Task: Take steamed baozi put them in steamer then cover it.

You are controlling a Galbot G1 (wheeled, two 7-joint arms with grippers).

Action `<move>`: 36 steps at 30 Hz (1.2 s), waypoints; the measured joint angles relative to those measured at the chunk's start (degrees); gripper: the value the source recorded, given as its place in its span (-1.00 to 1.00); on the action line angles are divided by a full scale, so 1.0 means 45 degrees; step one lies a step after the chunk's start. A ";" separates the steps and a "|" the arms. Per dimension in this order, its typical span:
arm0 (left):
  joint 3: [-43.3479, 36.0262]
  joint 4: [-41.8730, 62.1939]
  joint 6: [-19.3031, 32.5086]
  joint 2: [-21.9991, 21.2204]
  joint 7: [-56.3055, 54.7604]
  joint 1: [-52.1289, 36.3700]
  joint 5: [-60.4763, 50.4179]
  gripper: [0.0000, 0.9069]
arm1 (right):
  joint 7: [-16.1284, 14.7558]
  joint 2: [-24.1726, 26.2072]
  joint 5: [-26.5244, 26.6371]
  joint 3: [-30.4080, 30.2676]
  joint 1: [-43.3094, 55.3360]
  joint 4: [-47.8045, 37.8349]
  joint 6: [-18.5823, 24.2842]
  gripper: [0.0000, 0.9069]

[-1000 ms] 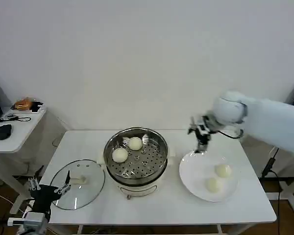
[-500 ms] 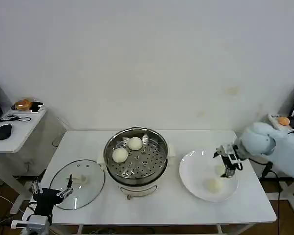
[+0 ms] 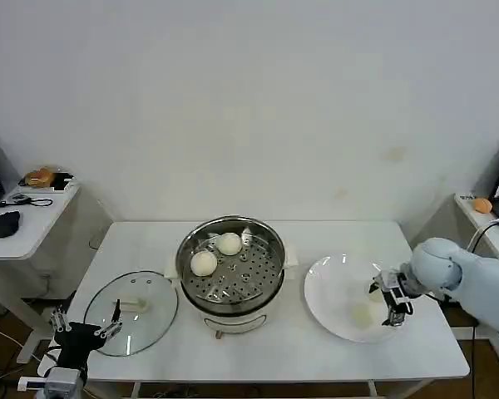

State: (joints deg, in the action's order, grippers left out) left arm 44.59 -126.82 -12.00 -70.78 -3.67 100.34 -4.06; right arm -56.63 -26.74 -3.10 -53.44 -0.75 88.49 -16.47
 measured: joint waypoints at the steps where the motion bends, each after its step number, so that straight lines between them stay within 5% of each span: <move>1: 0.0010 0.0020 0.0000 0.0013 0.0000 -0.0018 0.0000 1.00 | 0.0012 -0.0079 -0.0025 0.0063 -0.0104 -0.0088 0.0000 1.00; 14: 0.0025 0.0230 -0.0008 0.0052 0.0001 -0.0180 0.0025 1.00 | 0.0201 -0.0935 -0.0150 0.0350 -0.0687 -0.0765 -0.0239 0.98; 36: 0.0045 0.0066 -0.0006 -0.0080 -0.0031 -0.0062 0.0053 1.00 | 0.0201 -0.1202 -0.0138 0.0432 -0.0914 -0.0836 -0.0921 0.42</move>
State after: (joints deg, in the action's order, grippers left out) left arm 44.80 -126.52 -12.02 -71.14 -3.81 100.06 -3.82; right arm -55.72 -32.14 -3.72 -51.50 -4.87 84.73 -20.62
